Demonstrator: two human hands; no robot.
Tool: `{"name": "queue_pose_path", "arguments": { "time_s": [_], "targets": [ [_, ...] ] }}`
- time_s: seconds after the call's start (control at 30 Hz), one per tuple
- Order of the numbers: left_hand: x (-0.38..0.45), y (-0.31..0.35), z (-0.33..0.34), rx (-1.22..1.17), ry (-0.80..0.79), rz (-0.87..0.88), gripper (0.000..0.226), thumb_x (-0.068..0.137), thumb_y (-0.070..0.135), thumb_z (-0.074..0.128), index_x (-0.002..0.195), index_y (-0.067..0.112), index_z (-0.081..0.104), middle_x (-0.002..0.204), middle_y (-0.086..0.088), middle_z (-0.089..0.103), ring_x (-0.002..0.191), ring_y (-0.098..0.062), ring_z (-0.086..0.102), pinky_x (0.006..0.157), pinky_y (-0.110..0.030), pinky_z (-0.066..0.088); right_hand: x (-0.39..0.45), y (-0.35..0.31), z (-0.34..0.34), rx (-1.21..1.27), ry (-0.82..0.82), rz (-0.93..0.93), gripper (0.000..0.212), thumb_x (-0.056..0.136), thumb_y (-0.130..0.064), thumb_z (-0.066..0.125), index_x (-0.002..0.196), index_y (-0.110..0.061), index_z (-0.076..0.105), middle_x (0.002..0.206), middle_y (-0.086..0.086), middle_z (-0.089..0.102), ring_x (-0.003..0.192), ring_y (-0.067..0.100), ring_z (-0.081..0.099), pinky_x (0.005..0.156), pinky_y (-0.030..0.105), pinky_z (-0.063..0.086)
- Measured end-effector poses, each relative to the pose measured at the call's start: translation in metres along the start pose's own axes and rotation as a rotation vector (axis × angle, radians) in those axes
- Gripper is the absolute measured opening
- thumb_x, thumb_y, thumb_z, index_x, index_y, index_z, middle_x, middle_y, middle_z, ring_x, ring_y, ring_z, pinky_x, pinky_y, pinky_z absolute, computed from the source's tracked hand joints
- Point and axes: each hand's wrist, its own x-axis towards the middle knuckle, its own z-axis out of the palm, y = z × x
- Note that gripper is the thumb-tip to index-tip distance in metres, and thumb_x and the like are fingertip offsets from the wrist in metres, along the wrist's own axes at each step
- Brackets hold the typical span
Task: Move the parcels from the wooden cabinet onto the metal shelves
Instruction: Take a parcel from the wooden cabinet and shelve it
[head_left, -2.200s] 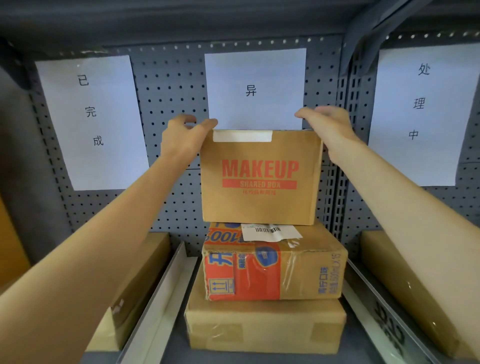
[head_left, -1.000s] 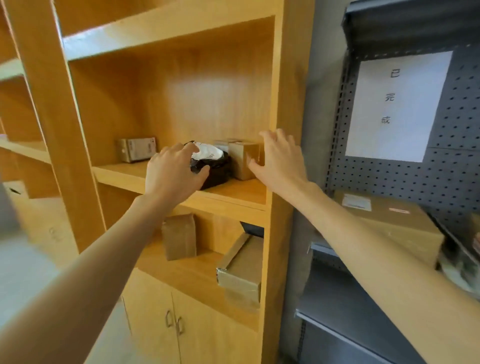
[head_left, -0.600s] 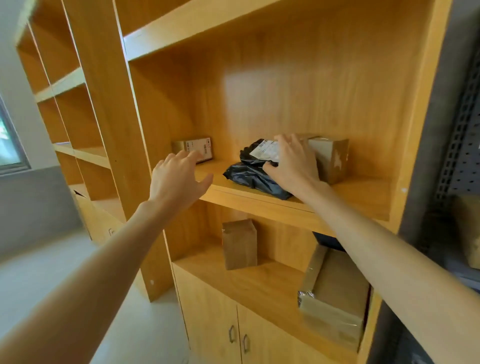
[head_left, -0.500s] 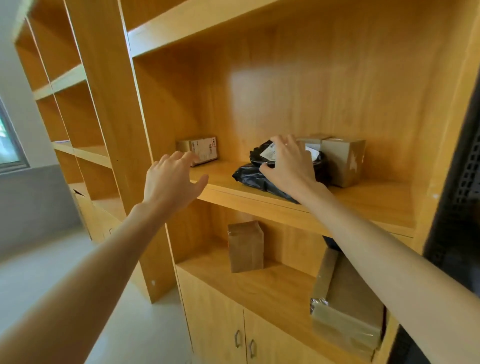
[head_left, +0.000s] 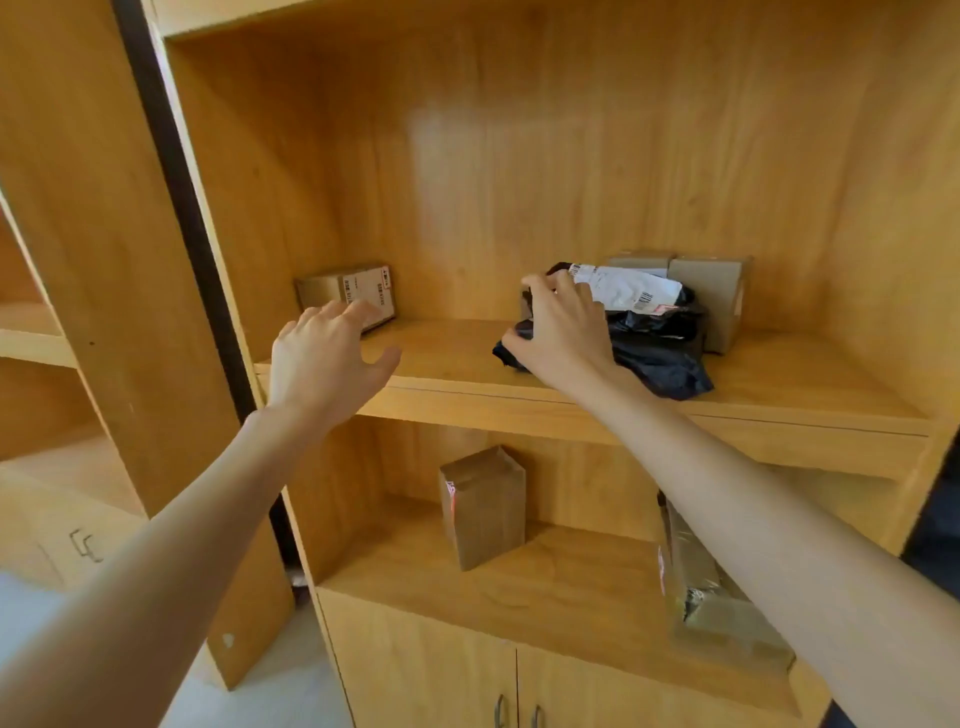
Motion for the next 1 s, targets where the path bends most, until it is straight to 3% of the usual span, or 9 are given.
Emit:
{"name": "queue_pose_path", "arguments": {
  "time_s": [0.4,0.67,1.0],
  "targets": [
    [0.036,-0.040,0.016,-0.209,0.022,0.309,0.045,0.087,0.044,0.060,0.119,0.013,0.061,0.109,-0.010,0.066,0.099,-0.033,0.059,0.079,-0.040,0.047,-0.024,-0.051,0.008,-0.188,0.037,0.263,0.057,0.091,-0.034,0.056,0.140,-0.011,0.039,0.134,0.011,0.045,0.122,0.031,0.043,0.096,0.039,0.037],
    [0.034,-0.004,0.031,-0.324,0.016,0.459,0.042,0.086,0.042,0.061,0.116,0.013,0.064,0.103,-0.011,0.068,0.094,-0.034,0.062,0.076,-0.039,0.047,-0.058,-0.029,-0.011,-0.287,0.039,0.394,0.056,0.092,-0.032,0.056,0.141,-0.012,0.038,0.136,0.010,0.044,0.122,0.029,0.043,0.097,0.038,0.037],
    [0.017,0.068,0.048,-0.384,0.036,0.467,0.040,0.081,0.037,0.068,0.111,0.010,0.066,0.093,-0.012,0.068,0.086,-0.037,0.062,0.073,-0.039,0.045,-0.092,0.029,-0.036,-0.330,0.006,0.415,0.055,0.093,-0.033,0.056,0.141,-0.014,0.037,0.135,0.009,0.043,0.120,0.027,0.043,0.094,0.035,0.037]
  ]
}}
